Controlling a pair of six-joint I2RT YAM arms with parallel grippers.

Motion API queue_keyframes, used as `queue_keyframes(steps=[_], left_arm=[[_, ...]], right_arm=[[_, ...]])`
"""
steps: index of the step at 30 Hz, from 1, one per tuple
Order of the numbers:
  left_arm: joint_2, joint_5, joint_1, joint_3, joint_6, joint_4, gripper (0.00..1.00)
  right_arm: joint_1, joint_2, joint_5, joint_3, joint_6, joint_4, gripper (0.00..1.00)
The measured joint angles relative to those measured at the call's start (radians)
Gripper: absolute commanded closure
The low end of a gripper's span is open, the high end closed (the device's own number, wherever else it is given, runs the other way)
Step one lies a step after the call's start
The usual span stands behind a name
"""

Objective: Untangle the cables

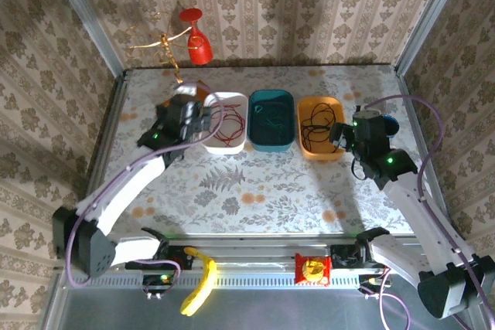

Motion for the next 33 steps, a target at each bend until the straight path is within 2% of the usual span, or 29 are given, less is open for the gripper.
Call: queue_keyframes(steps=[4,7,11,16,19,21,26,30,33], left_arm=[[-0.15,-0.134,0.11,-0.192,-0.054,-0.007,0.0],[-0.228,-0.24,0.167,-0.286,-0.056,0.028,0.0],[-0.216,-0.336,0.23,-0.372,-0.061,0.105,0.0],[-0.064,-0.352,0.283,-0.457,-0.093,0.216,0.0],[0.046,-0.337,0.282,-0.499,-0.077,0.298,0.0],[0.089,-0.312,0.278,-0.532,-0.025,0.42,0.0],[0.159,-0.151,0.329,-0.555,0.082,0.687,0.0],[0.26,-0.026,0.364,-0.496,0.146,0.779,0.0],[0.294,0.042,0.369,-0.46,0.174,0.805,0.0]], right_arm=[[0.0,-0.086,0.045,-0.204,-0.169,0.219,0.0],[0.0,-0.077,0.059,-0.338,-0.28,0.387,0.0],[0.0,0.095,0.087,-0.38,-0.344,0.574,0.0],[-0.001,0.315,0.1,-0.381,-0.381,0.718,0.0],[-0.008,0.366,0.107,-0.399,-0.406,0.809,0.0],[-0.021,0.367,0.105,-0.434,-0.431,0.909,0.0],[-0.077,0.419,0.051,-0.457,-0.464,1.073,0.0],[-0.167,0.55,-0.041,-0.478,-0.419,1.289,0.0],[-0.237,0.588,-0.102,-0.495,-0.394,1.3,0.0]])
